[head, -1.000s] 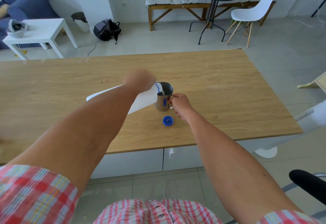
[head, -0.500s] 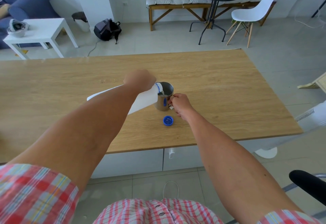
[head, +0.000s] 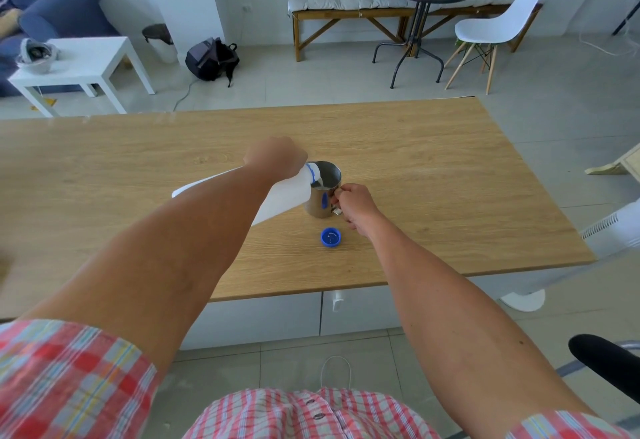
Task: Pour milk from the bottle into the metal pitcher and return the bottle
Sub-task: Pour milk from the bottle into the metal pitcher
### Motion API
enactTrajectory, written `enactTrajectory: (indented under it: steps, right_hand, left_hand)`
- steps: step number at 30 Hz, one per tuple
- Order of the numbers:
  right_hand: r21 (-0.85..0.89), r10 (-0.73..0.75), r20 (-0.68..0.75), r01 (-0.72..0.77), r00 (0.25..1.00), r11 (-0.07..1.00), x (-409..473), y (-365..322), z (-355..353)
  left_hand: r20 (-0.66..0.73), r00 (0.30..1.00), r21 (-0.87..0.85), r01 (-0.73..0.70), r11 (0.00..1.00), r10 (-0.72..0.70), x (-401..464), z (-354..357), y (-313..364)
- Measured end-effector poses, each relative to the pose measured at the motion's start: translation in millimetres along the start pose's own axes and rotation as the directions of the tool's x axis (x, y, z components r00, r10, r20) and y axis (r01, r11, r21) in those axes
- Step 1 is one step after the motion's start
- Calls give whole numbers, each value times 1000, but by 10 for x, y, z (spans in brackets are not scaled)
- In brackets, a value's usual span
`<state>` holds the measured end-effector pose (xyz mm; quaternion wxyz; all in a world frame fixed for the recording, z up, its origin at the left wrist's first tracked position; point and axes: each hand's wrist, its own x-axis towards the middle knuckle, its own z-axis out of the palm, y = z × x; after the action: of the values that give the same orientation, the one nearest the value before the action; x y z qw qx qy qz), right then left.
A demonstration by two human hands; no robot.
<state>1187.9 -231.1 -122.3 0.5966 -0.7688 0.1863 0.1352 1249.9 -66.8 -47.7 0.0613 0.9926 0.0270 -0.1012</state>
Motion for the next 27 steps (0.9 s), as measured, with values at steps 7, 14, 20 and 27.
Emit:
enactTrajectory:
  steps: [7, 14, 20, 27]
  right_hand:
    - [-29, 6, 0, -6, 1000, 1000, 8, 3, -3]
    - [-39, 1, -9, -1, 1000, 999, 24, 9, 3]
    - [-32, 1, -7, -1, 1000, 999, 25, 11, 1]
    - [-41, 4, -13, -5, 1000, 999, 25, 3, -1]
  left_hand:
    - [5, 1000, -7, 6, 1000, -6, 3, 0, 8]
    - [8, 1000, 0, 10, 1000, -10, -2, -16, 12]
    - [11, 1000, -3, 12, 1000, -12, 7, -3, 18]
    - [14, 1000, 7, 5, 1000, -5, 2, -12, 16]
